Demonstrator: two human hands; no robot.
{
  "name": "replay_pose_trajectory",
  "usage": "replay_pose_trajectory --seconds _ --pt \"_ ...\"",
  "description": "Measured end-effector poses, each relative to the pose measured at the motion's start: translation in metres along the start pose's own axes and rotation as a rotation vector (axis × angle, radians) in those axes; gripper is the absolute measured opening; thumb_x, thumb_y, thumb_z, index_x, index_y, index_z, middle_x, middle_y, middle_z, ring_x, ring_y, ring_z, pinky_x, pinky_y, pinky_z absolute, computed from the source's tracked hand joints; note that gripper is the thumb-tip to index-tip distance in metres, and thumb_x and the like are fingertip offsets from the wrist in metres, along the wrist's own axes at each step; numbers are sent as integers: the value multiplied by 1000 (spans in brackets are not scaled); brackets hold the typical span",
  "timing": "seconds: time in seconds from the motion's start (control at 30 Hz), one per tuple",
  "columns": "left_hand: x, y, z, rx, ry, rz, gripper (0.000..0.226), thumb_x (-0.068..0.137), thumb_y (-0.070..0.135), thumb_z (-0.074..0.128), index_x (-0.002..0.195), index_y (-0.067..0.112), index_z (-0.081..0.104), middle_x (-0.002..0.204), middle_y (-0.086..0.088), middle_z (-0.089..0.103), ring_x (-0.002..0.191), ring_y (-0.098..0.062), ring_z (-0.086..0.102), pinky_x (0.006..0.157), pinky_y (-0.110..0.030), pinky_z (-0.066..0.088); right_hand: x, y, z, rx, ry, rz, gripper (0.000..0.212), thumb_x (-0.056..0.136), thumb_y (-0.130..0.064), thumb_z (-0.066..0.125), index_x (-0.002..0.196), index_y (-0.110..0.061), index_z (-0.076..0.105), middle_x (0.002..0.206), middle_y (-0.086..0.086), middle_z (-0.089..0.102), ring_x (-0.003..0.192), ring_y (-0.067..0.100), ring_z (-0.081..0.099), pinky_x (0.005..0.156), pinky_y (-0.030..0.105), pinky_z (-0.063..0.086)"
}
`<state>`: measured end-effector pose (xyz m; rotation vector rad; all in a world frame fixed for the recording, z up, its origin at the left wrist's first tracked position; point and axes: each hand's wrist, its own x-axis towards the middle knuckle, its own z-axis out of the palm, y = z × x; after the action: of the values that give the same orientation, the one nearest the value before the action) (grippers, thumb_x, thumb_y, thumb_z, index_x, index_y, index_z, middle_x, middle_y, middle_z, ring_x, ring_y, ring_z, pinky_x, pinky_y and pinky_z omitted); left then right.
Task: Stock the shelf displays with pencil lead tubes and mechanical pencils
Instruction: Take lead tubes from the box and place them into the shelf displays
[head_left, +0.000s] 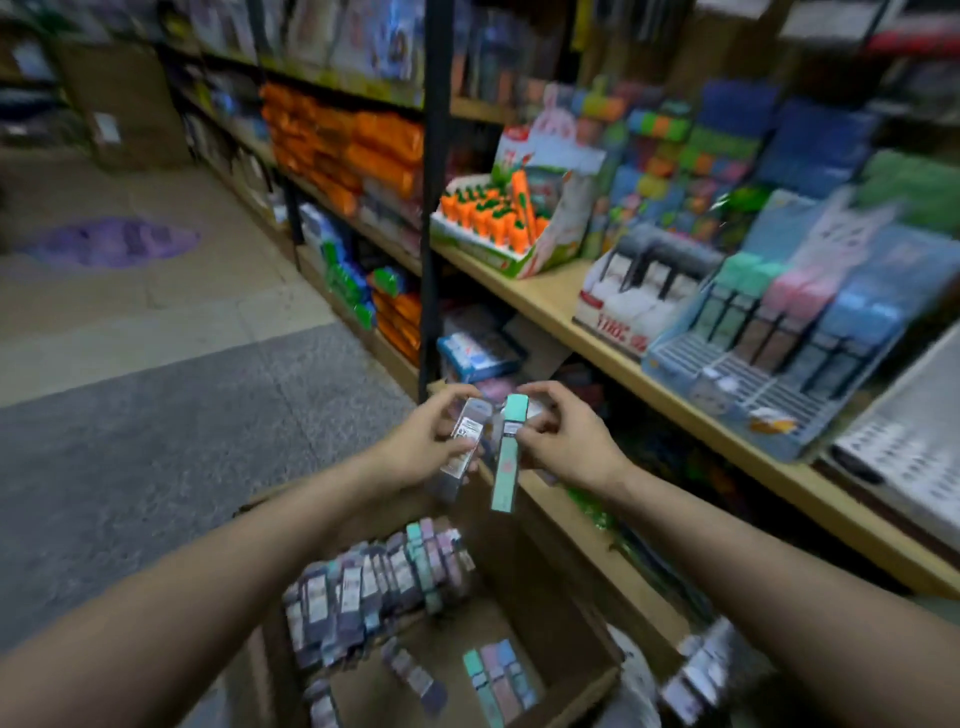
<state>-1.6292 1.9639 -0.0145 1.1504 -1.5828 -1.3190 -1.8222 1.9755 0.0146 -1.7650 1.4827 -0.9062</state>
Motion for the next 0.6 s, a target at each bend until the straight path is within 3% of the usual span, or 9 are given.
replay_pose_trajectory --seconds 0.07,0.17,0.27,0.37,0.5,0.6 --pt "8 27 7 -54 -4 67 45 92 -8 54 127 20 46 97 -15 71 86 -19 72 70 -33 60 -3 -17 -25 23 57 -48 30 81 -17 70 103 -31 56 72 1 72 70 13 70 70 38 59" --pt "18 63 25 -135 -19 121 43 95 -4 53 129 21 44 103 -23 70 93 -31 69 78 -44 59 -4 -35 -61 79 117 -66 29 82 -15 72 98 -31 54 70 4 72 69 21 73 72 50 60" --pt "29 90 41 -169 -98 158 43 96 -2 53 129 23 44 105 -27 68 90 -36 68 69 -43 59 -1 -50 -102 21 236 -81 29 82 -18 74 95 -30 51 74 10 72 72 28 72 75 55 57" --pt "41 107 48 -175 -192 172 44 97 0 52 129 30 45 93 -22 68 80 -30 68 63 -34 57 2 -63 -143 -68 313 -112 31 86 -19 73 95 -30 46 78 8 72 66 18 73 70 47 60" --pt "64 114 52 -214 -137 153 48 99 -1 47 135 30 41 85 -11 67 69 -17 67 62 -29 56 7 -76 -195 -263 455 -159 32 85 -18 75 94 -27 45 81 2 69 66 9 71 59 27 58" --pt "83 109 61 -266 -133 150 52 99 -2 46 138 31 38 85 -8 70 69 -15 68 62 -29 56 11 -78 -223 -471 553 -163 34 80 -22 80 98 -20 51 83 -2 66 74 9 68 63 25 55"
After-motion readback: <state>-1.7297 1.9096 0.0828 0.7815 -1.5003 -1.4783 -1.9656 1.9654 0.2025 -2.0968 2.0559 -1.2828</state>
